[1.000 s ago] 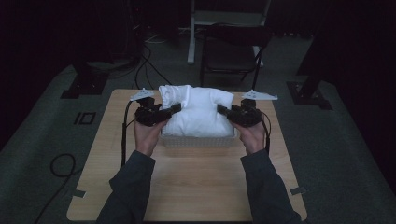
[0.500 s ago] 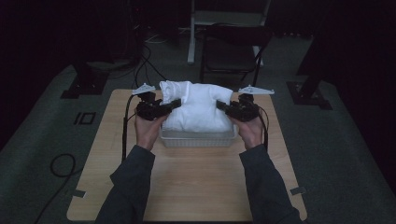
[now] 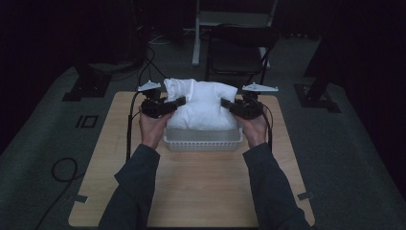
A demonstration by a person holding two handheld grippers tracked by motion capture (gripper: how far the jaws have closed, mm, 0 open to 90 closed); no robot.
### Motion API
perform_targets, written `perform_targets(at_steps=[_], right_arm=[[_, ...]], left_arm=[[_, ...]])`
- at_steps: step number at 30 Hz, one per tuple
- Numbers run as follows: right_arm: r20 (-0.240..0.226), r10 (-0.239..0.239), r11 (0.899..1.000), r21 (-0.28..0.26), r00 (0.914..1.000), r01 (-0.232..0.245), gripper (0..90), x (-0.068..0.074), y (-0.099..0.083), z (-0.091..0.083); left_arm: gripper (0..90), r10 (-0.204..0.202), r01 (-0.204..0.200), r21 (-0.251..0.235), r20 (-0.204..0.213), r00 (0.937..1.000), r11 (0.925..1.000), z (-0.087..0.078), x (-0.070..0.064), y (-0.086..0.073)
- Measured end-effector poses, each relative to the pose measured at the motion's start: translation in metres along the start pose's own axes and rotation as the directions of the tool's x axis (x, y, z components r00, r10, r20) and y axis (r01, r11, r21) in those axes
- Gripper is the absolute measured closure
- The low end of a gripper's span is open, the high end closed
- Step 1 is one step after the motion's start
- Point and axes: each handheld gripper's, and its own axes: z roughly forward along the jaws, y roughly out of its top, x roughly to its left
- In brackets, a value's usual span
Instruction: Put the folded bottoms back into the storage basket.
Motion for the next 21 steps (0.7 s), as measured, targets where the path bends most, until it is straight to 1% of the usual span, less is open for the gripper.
perform_targets(at_steps=[6, 7, 8, 10, 13, 15, 21], right_arm=[[0.017, 0.005, 1.0, 0.006, 0.9998, -0.006, 71.9, -0.003, 0.003, 0.005], [0.02, 0.005, 1.0, 0.007, 0.9998, -0.006, 71.8, -0.003, 0.004, 0.006], [0.02, 0.005, 1.0, 0.007, 0.9998, -0.006, 71.8, -0.003, 0.004, 0.006], [0.024, 0.017, 1.0, 0.002, 0.9996, -0.017, 71.9, -0.006, 0.006, 0.009], [0.03, 0.023, 1.0, 0.006, 0.9993, -0.023, 71.9, -0.008, 0.006, 0.012], [0.033, 0.029, 0.999, 0.013, 0.999, -0.029, 71.9, -0.011, 0.005, 0.015], [0.043, 0.038, 0.999, 0.015, 0.9984, -0.039, 71.9, -0.016, 0.003, 0.022]], left_arm=[[54.8, 0.003, -0.003, 0.012, -0.016, 0.9999, 0.9999, 0.004, 0.001, 0.004], [54.8, -0.007, 0.007, 0.01, -0.018, 0.9998, 0.9999, 0.006, 0.002, 0.004], [54.8, -0.007, 0.007, 0.01, -0.018, 0.9998, 0.9999, 0.006, 0.002, 0.004], [54.9, -0.024, 0.024, 0.009, -0.02, 0.9995, 0.9997, 0.009, 0.004, 0.005], [54.9, -0.031, 0.031, 0.019, -0.022, 0.9993, 0.9993, 0.014, 0.007, 0.005], [54.9, -0.026, 0.027, 0.028, -0.029, 0.9992, 0.9992, 0.016, 0.008, 0.005], [54.9, -0.043, 0.044, 0.032, -0.031, 0.9986, 0.9985, 0.021, 0.012, 0.005]])
